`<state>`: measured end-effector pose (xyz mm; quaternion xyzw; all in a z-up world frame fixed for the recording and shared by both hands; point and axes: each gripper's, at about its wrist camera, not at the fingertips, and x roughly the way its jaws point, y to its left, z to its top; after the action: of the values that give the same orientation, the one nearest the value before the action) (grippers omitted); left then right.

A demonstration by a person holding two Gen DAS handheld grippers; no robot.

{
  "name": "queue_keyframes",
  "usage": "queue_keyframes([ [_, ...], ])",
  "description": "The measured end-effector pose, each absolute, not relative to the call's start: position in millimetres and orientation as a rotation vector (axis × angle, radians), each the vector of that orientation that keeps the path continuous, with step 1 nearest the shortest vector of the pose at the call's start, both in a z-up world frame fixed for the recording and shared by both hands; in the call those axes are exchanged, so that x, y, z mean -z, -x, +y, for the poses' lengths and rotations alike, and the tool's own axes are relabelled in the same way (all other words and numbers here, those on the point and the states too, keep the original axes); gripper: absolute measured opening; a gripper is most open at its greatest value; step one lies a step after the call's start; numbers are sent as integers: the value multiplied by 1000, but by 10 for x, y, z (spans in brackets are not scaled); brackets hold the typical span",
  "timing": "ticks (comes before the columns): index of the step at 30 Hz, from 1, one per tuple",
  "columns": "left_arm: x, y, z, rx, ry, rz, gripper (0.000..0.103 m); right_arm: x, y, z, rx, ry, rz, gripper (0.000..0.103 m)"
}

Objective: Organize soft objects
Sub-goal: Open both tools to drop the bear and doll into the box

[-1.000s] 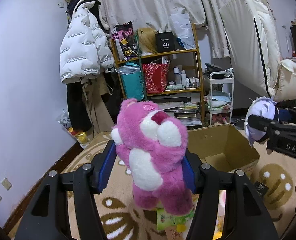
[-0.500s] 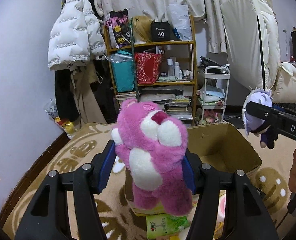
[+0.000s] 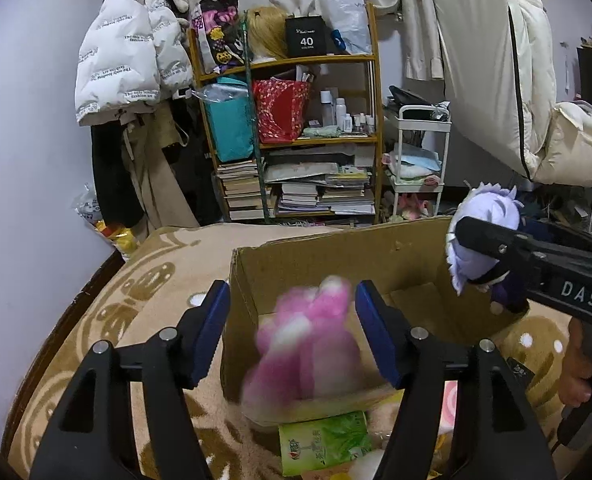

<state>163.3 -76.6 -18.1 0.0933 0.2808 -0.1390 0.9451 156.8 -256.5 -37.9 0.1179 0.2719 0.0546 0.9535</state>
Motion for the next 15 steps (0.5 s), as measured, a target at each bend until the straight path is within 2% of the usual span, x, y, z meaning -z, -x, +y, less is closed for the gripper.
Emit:
queue_keyframes([
  [2, 182, -1631, -752, 287, -186, 572, 66, 387, -1568, -2570, -117, -246, 554, 68],
  [7, 209, -1629, -704, 269, -167, 597, 78, 375, -1572, -2572, -148, -260, 556, 71],
  [12, 193, -1565, -638, 246, -158, 598, 93, 313, -1495, -2574, -143, -258, 541, 85],
  [15, 176, -1515, -609, 235, -155, 609, 99, 257, -1430, -2590, -132, -262, 532, 101],
])
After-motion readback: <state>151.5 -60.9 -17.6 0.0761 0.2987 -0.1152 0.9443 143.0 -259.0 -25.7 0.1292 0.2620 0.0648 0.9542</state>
